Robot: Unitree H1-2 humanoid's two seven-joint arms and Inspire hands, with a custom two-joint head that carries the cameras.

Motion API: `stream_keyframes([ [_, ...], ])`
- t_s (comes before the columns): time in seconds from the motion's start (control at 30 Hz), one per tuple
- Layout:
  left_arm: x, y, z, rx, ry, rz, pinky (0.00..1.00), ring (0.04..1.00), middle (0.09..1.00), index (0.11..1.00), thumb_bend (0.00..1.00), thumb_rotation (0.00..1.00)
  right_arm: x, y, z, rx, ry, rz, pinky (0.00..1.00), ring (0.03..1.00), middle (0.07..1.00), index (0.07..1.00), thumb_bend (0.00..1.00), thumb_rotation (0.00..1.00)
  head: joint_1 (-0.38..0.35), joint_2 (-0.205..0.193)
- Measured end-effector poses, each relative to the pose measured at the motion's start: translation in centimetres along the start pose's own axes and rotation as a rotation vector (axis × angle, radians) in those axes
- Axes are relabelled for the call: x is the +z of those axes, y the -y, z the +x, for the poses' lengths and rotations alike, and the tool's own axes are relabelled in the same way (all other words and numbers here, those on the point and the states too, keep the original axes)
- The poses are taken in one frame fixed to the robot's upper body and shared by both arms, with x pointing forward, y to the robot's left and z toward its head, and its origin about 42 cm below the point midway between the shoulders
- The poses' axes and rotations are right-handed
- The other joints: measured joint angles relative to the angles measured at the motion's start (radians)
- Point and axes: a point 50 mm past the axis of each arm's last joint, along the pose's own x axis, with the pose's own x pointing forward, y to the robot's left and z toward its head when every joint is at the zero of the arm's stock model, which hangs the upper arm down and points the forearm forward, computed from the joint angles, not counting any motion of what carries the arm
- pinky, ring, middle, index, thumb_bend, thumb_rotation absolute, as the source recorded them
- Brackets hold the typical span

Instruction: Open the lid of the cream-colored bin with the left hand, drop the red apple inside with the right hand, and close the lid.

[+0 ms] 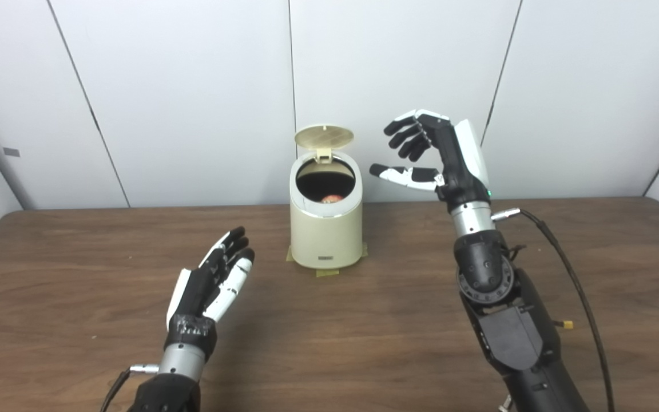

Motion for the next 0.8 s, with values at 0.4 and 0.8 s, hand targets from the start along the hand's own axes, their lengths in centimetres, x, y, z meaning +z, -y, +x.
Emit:
stream_keyframes([
  [0.4,1.7,-2.1,3.2,0.037,0.021,-0.003,0.84,0.911,0.926,0.916,0.46,0.64,-1.7,2.3,-7.2,0.108,-0.344,0.391,0.68,0.753,0.782,0.748,0.49,0.52,0.008,-0.005],
  [0.8,2.4,-2.4,6.4,-0.018,0.016,0.041,0.87,0.919,0.926,0.916,0.51,0.75,-4.3,2.6,-12.4,0.157,-0.420,0.421,0.85,0.884,0.876,0.840,0.61,0.96,0.008,-0.006],
])
